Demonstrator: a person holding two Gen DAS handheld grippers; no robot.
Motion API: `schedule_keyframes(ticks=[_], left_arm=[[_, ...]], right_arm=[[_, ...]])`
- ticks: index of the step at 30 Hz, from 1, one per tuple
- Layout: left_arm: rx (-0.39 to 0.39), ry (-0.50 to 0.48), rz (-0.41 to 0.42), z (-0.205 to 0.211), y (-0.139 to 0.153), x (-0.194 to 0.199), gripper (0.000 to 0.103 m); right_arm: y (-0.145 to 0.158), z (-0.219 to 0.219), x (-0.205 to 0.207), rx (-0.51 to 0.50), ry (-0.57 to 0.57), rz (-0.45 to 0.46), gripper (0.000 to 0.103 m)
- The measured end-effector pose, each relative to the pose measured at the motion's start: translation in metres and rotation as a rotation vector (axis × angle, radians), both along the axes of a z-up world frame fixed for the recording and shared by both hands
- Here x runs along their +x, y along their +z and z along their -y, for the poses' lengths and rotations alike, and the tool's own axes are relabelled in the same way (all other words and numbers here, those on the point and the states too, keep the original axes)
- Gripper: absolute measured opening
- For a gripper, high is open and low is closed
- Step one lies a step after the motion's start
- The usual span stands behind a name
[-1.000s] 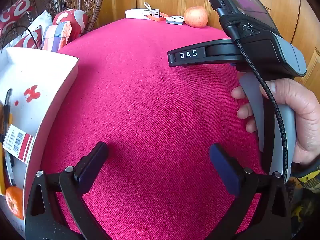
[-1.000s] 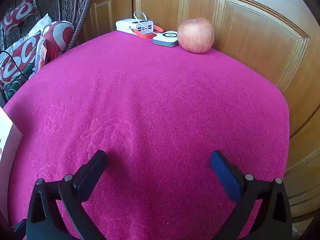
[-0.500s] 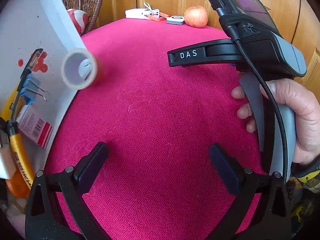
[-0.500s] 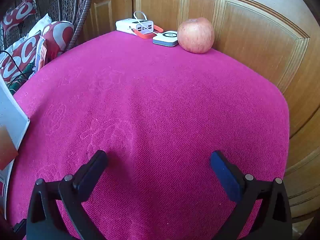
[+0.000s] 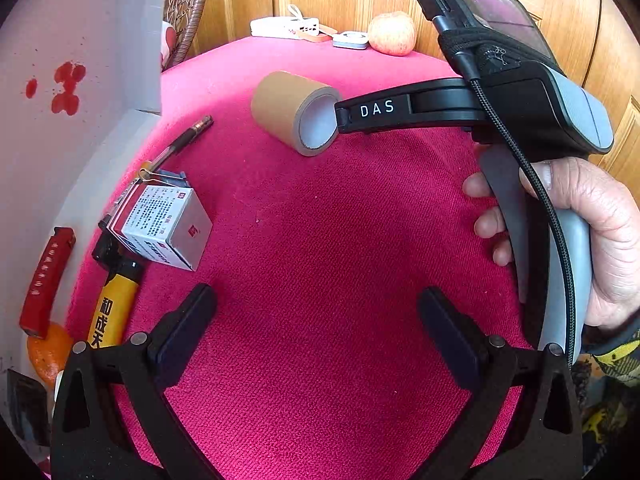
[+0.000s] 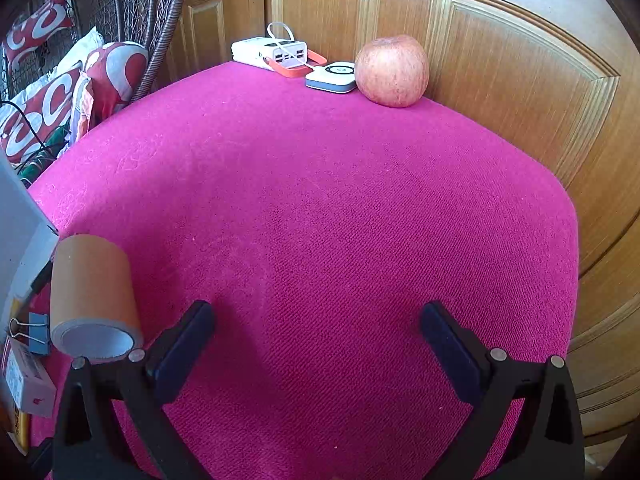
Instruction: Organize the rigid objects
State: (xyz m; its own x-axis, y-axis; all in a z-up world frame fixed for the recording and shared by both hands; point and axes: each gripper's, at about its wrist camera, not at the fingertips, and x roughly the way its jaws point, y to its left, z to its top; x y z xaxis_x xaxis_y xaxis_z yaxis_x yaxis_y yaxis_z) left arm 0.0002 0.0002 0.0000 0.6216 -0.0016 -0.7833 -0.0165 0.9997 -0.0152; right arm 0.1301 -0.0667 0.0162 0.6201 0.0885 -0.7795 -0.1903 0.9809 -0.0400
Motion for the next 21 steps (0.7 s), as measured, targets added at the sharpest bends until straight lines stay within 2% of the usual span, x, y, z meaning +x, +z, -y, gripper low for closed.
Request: schedule_keyframes(ticks=[21], left_arm=[[0.0,0.001,-0.001,-0.0008,0.0005,-0.0003,0.102]], right_arm=[[0.0001,-0.0006,0.0002,-0.001,-0.001,0.0,0.103]])
